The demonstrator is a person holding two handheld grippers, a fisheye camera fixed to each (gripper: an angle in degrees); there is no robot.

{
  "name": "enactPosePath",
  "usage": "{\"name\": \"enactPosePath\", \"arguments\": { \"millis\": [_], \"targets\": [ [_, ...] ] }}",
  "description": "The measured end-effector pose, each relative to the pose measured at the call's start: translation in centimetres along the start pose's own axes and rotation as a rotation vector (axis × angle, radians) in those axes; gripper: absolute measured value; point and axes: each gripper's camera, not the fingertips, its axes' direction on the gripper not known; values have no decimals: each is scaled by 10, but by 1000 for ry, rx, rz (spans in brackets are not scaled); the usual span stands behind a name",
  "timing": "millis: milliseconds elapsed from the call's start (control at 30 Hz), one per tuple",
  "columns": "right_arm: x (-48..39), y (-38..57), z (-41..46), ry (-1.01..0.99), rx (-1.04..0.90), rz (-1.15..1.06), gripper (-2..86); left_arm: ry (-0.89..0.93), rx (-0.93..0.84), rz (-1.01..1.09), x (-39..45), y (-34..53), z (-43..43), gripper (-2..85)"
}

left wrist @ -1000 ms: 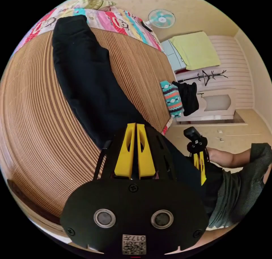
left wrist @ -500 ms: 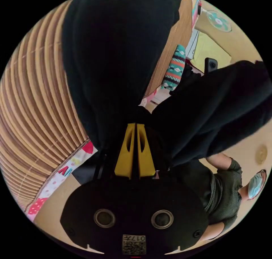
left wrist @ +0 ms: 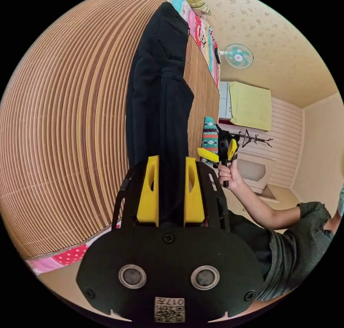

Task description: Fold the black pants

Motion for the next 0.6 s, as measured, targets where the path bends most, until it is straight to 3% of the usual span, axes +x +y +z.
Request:
{"name": "enactPosePath", "arguments": {
  "millis": [100,233,300,467,600],
  "targets": [
    [14,8,2,202,-23,90,224,-88,-69,-24,9,-25,35,126],
    [44,18,40,390,-273,161,237,-72,-155,10,25,-47,66,90],
    [57,28,51,401,-326,191,239,4,-194,90,38,-47,70,50],
    [75,52,61,341,-348,200,240,180,-141,226,52,-12,33,44],
    [80,51,64,342,-377,167,238,-24,-125,23,22,-6,30,82]
  ]
}}
